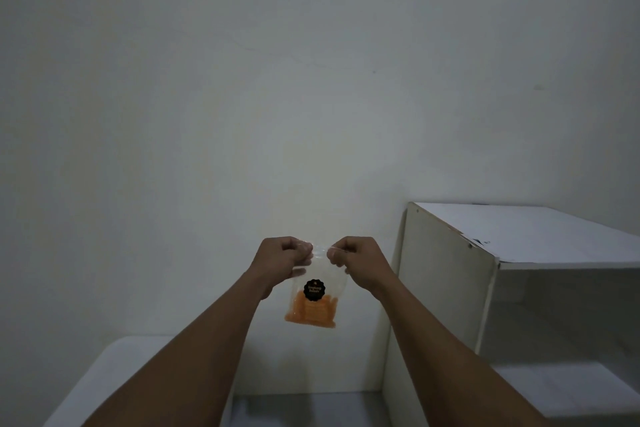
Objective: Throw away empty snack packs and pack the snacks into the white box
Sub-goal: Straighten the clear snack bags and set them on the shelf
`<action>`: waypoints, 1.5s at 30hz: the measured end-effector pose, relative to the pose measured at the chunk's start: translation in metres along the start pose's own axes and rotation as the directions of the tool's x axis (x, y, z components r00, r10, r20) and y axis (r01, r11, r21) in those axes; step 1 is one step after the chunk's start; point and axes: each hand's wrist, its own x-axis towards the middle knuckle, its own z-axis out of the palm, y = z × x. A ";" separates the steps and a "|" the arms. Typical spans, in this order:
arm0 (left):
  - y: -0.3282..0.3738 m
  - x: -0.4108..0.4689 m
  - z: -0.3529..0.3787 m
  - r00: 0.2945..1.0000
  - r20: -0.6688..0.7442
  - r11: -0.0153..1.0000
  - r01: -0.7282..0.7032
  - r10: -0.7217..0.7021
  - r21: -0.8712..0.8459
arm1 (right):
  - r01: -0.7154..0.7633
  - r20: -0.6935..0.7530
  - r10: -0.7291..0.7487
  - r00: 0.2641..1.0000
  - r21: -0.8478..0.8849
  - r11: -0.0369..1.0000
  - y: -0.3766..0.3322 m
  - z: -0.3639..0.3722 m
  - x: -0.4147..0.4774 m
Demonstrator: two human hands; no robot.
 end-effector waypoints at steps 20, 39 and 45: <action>0.006 0.008 0.008 0.998 0.018 0.997 -0.066 0.067 -0.032 | -0.038 0.015 0.036 0.999 0.277 0.960 -0.003 -0.004 0.000; 0.008 0.006 0.000 0.997 0.008 0.997 -0.071 0.072 -0.036 | -0.037 0.014 0.034 0.999 0.301 0.953 -0.007 -0.003 0.001; 0.016 0.007 0.003 0.998 -0.005 0.991 -0.060 0.060 -0.122 | -0.002 -0.003 0.003 1.000 0.241 0.971 -0.015 -0.009 0.004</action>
